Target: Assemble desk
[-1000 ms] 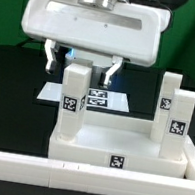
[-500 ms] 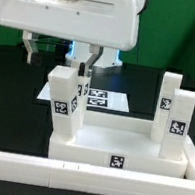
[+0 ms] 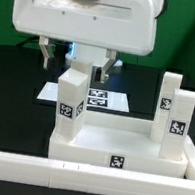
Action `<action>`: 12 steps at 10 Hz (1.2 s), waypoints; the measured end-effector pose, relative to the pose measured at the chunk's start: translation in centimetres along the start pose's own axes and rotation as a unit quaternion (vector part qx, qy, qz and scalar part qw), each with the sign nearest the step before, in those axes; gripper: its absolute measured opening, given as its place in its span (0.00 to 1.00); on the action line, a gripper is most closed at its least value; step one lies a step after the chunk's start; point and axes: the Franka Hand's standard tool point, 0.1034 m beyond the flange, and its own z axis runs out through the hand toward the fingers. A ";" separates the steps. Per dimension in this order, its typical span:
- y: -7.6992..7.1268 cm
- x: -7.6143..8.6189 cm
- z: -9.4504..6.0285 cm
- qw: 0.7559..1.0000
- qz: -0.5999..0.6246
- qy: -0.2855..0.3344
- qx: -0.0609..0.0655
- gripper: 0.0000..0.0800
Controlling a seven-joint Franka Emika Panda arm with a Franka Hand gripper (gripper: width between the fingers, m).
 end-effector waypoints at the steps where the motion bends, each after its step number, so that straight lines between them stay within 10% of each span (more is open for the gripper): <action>1: -0.4 0.1 0.2 1.000 0.006 0.000 -0.001 0.81; 6: -0.7 1.0 0.2 1.000 0.010 0.006 -0.002 0.81; 8: -0.7 1.0 0.2 1.000 0.014 0.006 -0.002 0.50; 12: -0.6 1.1 0.2 0.997 0.077 0.007 -0.002 0.36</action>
Offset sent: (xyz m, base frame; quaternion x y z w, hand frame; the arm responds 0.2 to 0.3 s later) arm 0.0130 -0.0059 0.0027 -0.0072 -0.0039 0.0011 1.0000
